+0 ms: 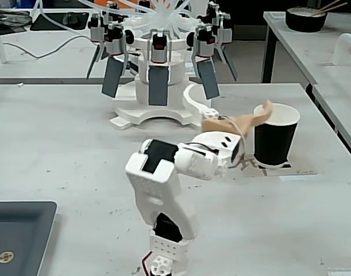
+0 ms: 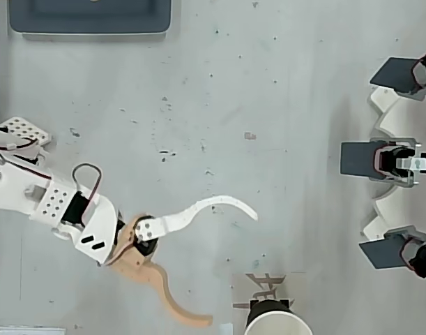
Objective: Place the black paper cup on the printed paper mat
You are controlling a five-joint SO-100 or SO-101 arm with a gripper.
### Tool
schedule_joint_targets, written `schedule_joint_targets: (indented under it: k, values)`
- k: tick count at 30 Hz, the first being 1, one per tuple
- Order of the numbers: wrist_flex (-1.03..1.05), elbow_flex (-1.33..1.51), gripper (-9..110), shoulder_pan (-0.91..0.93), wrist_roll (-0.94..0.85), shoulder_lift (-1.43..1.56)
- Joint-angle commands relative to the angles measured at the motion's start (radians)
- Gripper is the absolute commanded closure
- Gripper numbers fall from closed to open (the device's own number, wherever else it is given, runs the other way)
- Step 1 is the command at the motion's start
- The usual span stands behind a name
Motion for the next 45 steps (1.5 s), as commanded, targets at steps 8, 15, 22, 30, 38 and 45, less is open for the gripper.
schedule_joint_targets:
  k: [8, 15, 22, 30, 38, 45]
  values:
    - [0.011, 0.1, 73, -0.218, -0.006, 0.247]
    - [0.023, 0.127, 78, -0.345, -0.067, 0.285]
    - [0.032, 0.14, 79, -0.44, -0.121, 0.25]
    - [0.023, 0.092, 78, -0.495, -0.127, 0.104]
    - [0.029, -0.115, 78, -0.494, -0.112, -0.101]
    - [0.032, -0.288, 78, -0.494, -0.095, -0.27]
